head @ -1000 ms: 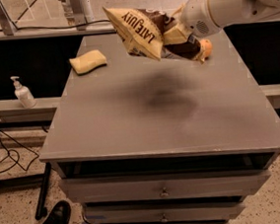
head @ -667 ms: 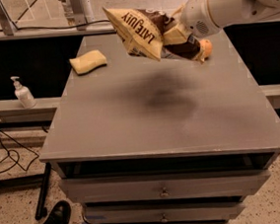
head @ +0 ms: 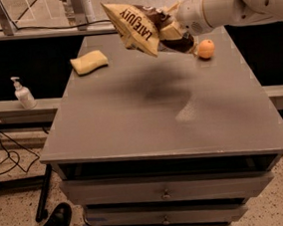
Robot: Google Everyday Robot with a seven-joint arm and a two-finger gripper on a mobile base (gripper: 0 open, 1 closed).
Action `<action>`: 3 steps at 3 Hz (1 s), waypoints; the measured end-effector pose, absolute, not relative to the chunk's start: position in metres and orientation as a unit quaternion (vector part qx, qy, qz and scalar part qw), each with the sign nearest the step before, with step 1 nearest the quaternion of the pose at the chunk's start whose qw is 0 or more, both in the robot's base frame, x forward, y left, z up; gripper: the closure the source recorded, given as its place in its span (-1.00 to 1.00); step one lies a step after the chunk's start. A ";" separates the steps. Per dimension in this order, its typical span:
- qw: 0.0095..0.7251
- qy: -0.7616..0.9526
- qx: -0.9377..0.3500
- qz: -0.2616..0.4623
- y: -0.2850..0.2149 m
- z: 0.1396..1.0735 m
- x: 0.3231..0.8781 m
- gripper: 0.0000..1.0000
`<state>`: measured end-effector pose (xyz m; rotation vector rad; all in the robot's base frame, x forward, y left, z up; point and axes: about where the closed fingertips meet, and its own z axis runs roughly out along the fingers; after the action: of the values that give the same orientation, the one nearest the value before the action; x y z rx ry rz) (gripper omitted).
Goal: Move brown chip bag near sponge
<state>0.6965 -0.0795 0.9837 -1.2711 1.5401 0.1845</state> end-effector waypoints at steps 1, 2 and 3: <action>0.559 0.603 -0.564 0.079 -0.066 0.974 0.735 1.00; 0.568 0.555 -0.602 0.080 -0.045 0.966 0.760 1.00; 0.560 0.517 -0.643 0.072 -0.022 0.956 0.772 1.00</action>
Offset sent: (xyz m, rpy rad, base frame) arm 0.0942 0.0538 -0.0265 -0.0598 -0.2353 0.3092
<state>0.7718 -0.0219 0.9560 -1.5145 1.2195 0.1688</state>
